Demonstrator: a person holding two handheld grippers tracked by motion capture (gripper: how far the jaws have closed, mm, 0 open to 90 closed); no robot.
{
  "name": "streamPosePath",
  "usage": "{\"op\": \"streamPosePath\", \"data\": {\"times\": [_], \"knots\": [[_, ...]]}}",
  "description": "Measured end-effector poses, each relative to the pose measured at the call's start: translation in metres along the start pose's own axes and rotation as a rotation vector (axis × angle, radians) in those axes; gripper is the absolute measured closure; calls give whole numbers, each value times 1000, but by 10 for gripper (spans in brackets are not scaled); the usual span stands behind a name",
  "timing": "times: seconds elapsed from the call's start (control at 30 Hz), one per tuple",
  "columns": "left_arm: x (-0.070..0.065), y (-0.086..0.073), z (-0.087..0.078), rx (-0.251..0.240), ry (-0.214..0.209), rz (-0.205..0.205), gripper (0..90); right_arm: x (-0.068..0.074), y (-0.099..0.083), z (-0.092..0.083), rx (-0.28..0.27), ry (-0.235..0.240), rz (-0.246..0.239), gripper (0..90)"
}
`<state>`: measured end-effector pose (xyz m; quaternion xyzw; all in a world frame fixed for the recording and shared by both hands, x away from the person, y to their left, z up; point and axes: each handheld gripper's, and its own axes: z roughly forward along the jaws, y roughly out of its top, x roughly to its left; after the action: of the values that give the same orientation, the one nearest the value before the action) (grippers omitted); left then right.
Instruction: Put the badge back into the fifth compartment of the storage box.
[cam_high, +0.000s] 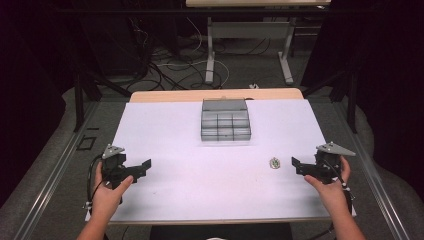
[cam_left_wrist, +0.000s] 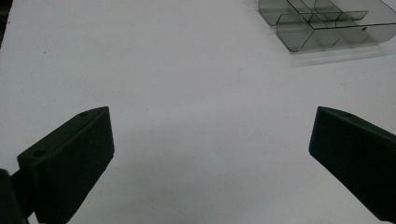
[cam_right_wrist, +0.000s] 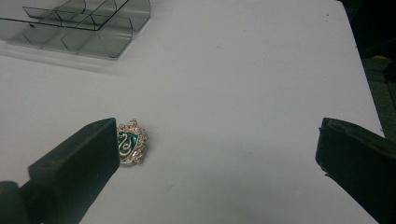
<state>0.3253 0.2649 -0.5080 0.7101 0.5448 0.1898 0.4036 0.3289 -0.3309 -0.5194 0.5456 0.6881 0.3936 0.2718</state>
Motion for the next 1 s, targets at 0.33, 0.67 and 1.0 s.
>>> {"op": "streamPosePath", "data": {"times": [0.33,0.67,1.0], "knots": [[1,-7,3,5,-6,13,2,6,-3,1,62,28,5,0],[-11,-13,12,30,-59,71,2,12,-2,3,96,51,-24,0],[-19,-15,15,43,-69,122,2,24,10,10,133,80,-84,37]]}}
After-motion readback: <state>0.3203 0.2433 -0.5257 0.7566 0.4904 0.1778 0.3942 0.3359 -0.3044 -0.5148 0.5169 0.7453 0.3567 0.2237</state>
